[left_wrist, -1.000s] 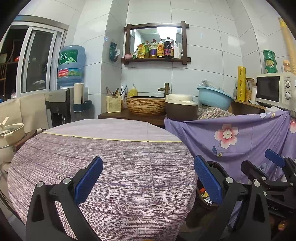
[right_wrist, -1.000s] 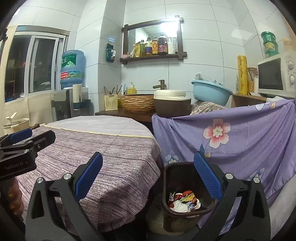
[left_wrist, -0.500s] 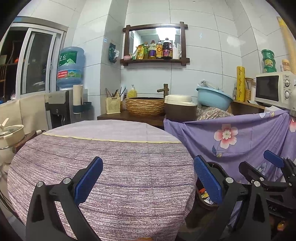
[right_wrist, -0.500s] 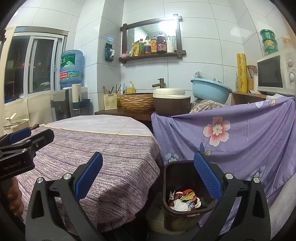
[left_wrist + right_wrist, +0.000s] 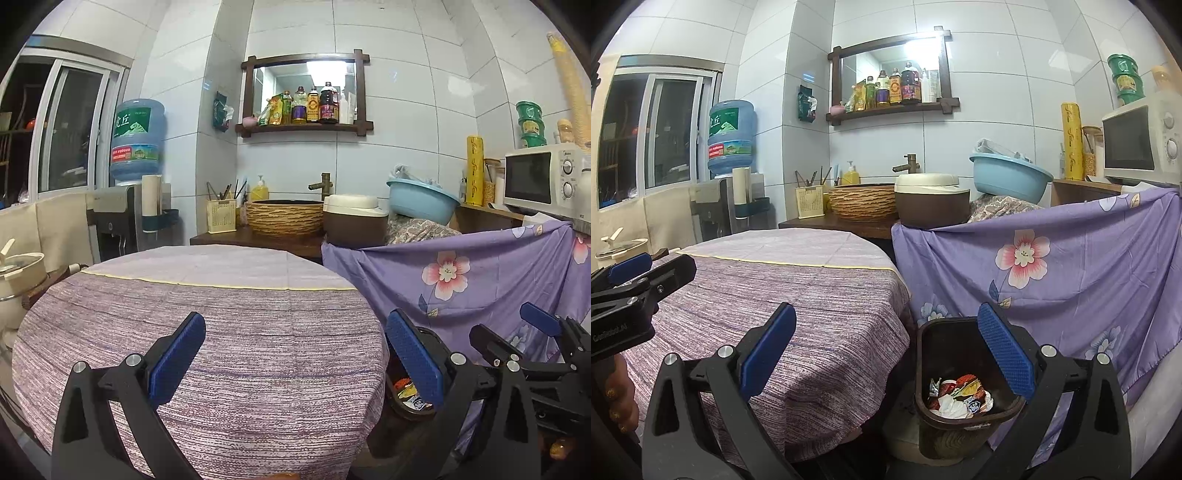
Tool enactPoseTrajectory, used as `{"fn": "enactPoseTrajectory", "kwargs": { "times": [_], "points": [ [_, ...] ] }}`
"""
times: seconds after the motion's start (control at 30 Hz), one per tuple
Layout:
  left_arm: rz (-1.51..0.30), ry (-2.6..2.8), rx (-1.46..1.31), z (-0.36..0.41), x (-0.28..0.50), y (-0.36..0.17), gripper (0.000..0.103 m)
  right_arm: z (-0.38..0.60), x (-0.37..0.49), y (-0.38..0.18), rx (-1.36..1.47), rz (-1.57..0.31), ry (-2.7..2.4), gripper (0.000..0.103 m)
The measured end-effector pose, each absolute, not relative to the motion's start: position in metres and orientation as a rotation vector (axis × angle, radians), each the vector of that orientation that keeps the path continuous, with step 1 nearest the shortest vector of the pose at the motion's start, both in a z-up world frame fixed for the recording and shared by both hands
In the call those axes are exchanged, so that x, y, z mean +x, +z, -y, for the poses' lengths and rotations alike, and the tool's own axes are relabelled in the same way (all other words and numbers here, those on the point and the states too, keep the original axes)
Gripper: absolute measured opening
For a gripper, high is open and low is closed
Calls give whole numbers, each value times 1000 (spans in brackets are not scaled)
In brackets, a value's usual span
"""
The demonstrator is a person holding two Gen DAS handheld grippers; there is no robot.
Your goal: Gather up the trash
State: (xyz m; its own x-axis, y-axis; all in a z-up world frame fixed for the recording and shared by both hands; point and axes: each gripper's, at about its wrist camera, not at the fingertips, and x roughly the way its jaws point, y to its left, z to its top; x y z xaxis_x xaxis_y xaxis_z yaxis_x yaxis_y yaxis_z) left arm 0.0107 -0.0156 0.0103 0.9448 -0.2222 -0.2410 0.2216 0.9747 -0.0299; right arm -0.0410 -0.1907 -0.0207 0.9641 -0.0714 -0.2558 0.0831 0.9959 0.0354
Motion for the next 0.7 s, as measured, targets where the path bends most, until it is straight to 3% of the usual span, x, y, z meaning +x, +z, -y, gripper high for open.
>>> {"fn": "enactPoseTrajectory", "kwargs": {
  "times": [0.7],
  "points": [
    [-246,-232,-1,18,10,10,98,188,-42,-21,51,-262,-82,97]
  ]
}}
